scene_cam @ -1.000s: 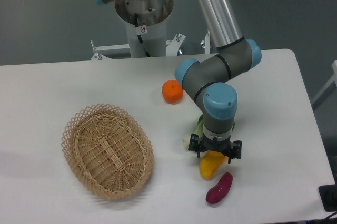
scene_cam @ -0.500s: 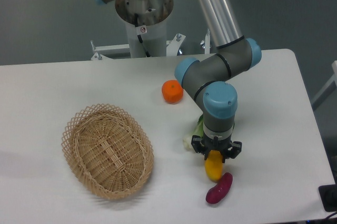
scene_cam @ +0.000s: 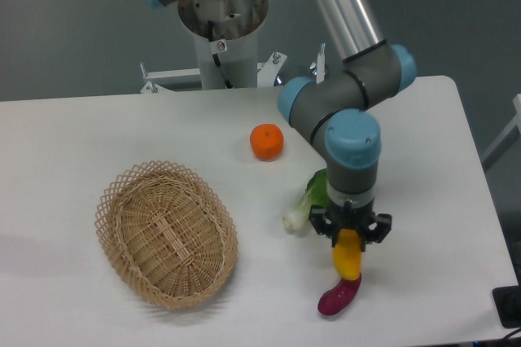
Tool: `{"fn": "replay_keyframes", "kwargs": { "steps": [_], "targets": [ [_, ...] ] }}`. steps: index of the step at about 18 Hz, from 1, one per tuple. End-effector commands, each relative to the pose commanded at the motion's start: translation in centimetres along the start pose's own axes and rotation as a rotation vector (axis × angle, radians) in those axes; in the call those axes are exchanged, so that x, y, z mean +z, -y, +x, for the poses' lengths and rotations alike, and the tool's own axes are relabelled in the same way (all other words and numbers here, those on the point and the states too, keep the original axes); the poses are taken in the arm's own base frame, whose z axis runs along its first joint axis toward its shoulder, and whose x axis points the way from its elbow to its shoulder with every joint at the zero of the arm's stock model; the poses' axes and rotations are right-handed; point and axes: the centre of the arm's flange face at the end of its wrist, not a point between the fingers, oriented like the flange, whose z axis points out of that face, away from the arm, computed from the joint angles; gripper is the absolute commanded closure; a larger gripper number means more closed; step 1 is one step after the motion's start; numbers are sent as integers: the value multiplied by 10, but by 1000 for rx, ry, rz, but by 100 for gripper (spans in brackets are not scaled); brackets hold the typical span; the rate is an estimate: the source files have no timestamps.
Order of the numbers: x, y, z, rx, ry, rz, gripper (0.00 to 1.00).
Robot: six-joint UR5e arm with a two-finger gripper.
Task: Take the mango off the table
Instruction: 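Lift the held mango up and away from the bok choy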
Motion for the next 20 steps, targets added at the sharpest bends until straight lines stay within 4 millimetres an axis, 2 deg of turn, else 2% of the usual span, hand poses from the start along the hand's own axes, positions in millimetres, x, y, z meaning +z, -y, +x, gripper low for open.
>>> {"fn": "replay_keyframes", "kwargs": {
  "steps": [6, 10, 13, 17, 20],
  "targets": [
    [-29, -31, -52, 64, 29, 4, 57],
    [-47, -43, -81, 111, -22, -34, 56],
    [-58, -63, -105, 134, -42, -54, 56],
    [-66, -82, -123, 173, -52, -62, 56],
    [-68, -88, -129, 164, -51, -55, 56]
  ]
}}
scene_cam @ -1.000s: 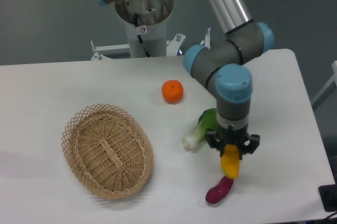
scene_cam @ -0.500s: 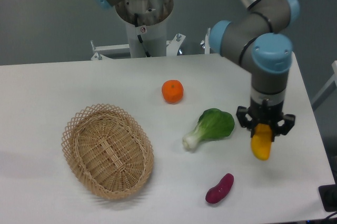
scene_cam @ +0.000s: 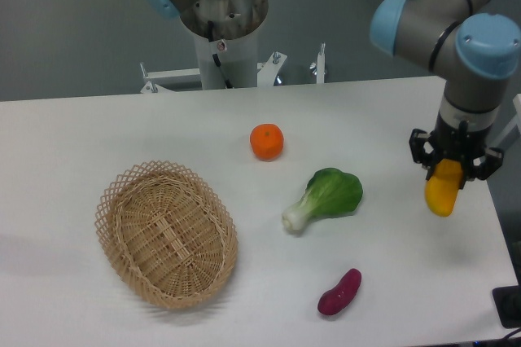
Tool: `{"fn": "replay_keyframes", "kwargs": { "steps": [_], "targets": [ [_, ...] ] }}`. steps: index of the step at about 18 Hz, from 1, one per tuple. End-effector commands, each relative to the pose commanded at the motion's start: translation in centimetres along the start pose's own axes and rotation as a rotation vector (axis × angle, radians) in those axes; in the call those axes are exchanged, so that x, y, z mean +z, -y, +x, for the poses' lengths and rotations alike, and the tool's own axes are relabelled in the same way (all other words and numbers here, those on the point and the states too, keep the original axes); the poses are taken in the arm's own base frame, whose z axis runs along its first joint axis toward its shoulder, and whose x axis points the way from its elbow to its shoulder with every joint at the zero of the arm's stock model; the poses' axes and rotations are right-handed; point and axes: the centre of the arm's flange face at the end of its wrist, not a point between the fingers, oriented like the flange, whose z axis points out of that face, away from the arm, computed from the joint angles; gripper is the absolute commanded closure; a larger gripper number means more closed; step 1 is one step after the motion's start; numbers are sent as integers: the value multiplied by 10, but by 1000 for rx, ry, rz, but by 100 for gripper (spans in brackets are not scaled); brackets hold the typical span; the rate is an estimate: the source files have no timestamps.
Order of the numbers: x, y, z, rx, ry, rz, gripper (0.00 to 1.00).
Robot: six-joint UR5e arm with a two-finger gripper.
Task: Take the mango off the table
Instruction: 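Lift the held mango up and away from the bok choy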
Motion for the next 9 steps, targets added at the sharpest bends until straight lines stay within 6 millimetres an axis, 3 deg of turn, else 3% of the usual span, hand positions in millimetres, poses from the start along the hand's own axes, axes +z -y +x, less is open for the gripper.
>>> {"fn": "replay_keyframes", "kwargs": {
  "steps": [9],
  "targets": [
    [-7, 1, 0, -1, 5, 10, 56]
  ]
}}
